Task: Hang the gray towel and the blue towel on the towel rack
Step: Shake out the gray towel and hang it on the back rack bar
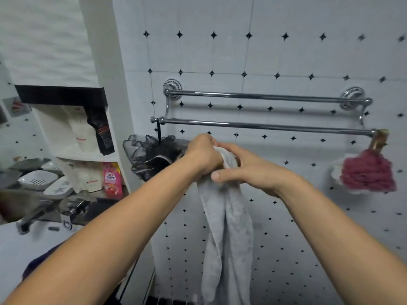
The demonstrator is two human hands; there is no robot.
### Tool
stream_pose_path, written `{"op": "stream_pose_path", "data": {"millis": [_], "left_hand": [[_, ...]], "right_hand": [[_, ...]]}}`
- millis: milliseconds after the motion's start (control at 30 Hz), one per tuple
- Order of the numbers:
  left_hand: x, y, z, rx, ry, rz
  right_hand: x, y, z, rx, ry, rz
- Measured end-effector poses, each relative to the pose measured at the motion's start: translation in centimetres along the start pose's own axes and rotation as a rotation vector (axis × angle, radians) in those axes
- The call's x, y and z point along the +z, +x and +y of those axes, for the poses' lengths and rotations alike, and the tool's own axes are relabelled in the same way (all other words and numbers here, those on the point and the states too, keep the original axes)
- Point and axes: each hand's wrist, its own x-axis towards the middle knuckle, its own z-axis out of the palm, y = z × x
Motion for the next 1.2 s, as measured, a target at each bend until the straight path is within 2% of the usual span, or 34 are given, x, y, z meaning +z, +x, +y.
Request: {"op": "stream_pose_path", "data": {"millis": [67,100,200,333,467,567,667,833,867,967,1067,1133,1200], "left_hand": [[-0.1,-0.1,0.5,0.014,-0.106,-0.056],[-0.2,-0.2,0.4,0.034,-0.225,-0.081],[0.0,-1.1,-1.5,0.114,-0.581,-0.171],[5.2,-3.4,-5.7,0.079,-0.534,-0.342],[7.2,-3.4,-9.5,-0.083,-0.598,-0.286],[5.5,-2.1,-10.7,-0.087,-0.508,-0.152],[3.0,-0.2,-8.8,0.0,-0.473,-0.002],[3.5,0.2,-0.8,0.193,-0.348,-0.047],[3.9,-0.1,0.7,0.227,-0.354,-0.04],[4.0,-1.2,2.5,0.279,-0.495,-0.022],[3.7,-2.4,-0.8,0.312,-0.457,-0.161],[4.7,-3.7,-4.7,0.215,-0.348,-0.265],[5.6,-4.6,-8.1,0.049,-0.378,-0.281]], "right_hand": [[-0.3,0.7,0.2,0.001,-0.261,0.2],[-0.7,0.8,0.5,0.015,-0.315,0.285],[-2.7,0.7,0.8,0.05,-0.116,0.473],[-5.0,0.6,-1.0,-0.045,0.146,0.655],[-8.0,-0.8,-3.1,-0.154,0.159,0.757],[-10.2,-3.4,-2.5,-0.14,0.07,0.741],[-10.3,-5.4,-0.7,-0.032,-0.008,0.55],[-5.1,-3.7,1.6,0.052,-0.104,0.211],[-4.0,-3.1,2.0,0.065,-0.102,0.213],[-3.5,-2.5,2.8,0.074,-0.078,0.401],[-5.0,-3.0,2.8,0.023,0.032,0.486],[-5.9,-3.4,2.1,-0.039,0.111,0.52],[-7.0,-3.6,1.4,-0.1,0.19,0.577]]}}
